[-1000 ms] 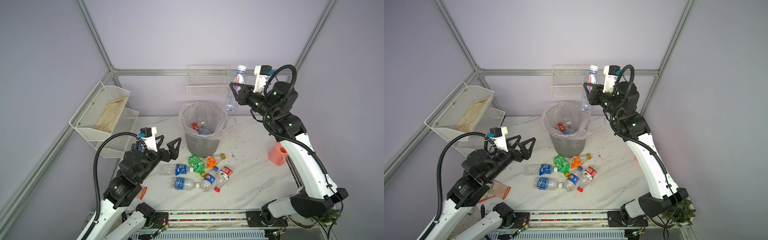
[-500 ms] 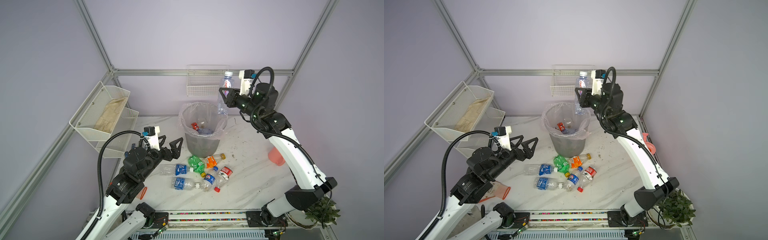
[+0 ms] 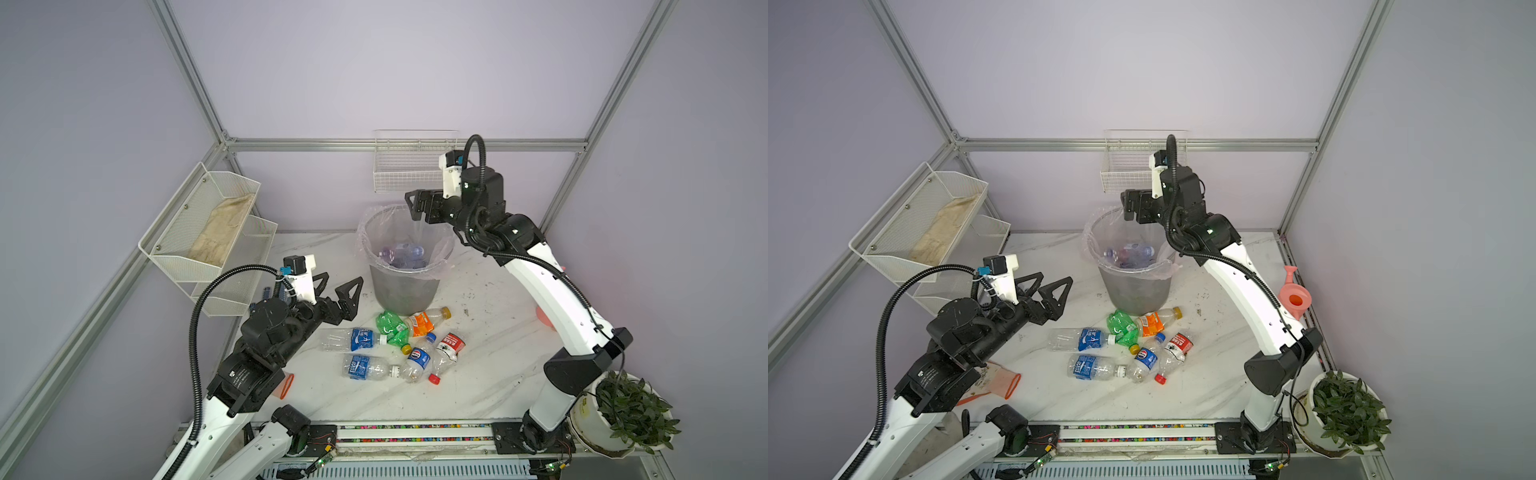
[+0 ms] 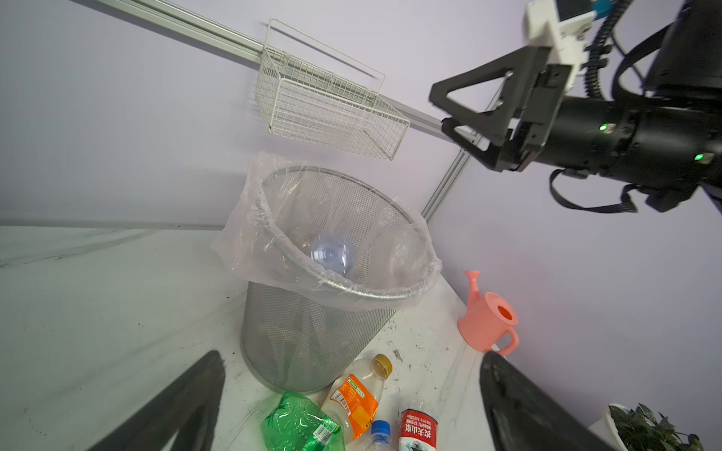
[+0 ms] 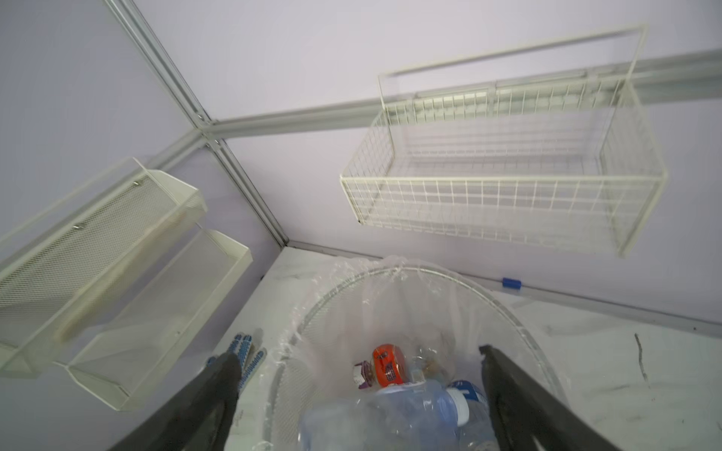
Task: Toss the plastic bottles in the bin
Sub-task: 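Raise the right gripper away while the left gripper reaches toward the red-label bottle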
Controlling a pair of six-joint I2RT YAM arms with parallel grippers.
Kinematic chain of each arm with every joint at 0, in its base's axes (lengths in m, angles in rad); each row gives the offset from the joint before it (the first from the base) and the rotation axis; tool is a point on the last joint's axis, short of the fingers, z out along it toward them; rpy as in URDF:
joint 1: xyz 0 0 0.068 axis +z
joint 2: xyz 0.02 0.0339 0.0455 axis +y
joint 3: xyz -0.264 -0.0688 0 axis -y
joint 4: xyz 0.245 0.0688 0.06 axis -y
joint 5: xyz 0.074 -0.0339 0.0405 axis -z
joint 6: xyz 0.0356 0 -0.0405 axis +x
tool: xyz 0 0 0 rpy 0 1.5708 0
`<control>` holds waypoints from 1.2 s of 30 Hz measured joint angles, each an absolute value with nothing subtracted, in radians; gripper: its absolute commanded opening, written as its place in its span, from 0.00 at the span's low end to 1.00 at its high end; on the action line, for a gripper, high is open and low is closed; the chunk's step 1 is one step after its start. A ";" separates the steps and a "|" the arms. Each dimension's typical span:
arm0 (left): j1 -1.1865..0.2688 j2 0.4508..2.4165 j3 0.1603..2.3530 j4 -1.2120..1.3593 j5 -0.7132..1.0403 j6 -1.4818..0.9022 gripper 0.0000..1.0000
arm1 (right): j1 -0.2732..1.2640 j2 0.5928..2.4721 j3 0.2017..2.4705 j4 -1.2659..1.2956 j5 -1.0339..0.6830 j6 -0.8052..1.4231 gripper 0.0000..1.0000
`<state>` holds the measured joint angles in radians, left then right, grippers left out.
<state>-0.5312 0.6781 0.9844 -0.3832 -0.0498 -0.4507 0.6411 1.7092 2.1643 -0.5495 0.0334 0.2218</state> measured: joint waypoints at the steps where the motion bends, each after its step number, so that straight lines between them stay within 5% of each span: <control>1: -0.531 0.676 0.984 -0.383 -0.050 -0.451 1.00 | 0.645 1.688 2.167 -0.543 0.034 0.221 0.98; 19: -0.558 0.801 0.984 -0.414 0.042 -0.447 1.00 | 0.647 1.535 1.977 -0.479 0.036 0.221 0.98; 36: -0.988 1.258 0.997 -0.466 -0.044 -0.374 0.97 | 0.647 1.361 1.901 -0.392 0.140 0.203 0.98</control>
<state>-0.9882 1.2583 0.9970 -0.4664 -0.0441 -0.3737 0.6472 1.3609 1.9007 -0.3920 0.1398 0.2028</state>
